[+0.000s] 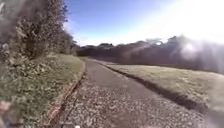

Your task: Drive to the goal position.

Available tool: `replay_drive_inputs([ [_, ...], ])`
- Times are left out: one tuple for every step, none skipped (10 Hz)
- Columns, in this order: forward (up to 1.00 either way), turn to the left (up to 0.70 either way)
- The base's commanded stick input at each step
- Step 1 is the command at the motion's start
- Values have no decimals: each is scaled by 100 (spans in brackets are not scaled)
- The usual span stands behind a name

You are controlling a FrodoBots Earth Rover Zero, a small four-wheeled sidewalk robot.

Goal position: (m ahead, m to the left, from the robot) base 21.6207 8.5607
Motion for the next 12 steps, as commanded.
replay_drive_inputs([
  [85, 0],
  [85, 0],
  [85, 0],
  [85, 0],
  [85, 0],
  [85, 0],
  [85, 0],
  [85, 0],
  [85, 22],
  [85, 29],
  [85, 30],
  [85, 19],
])
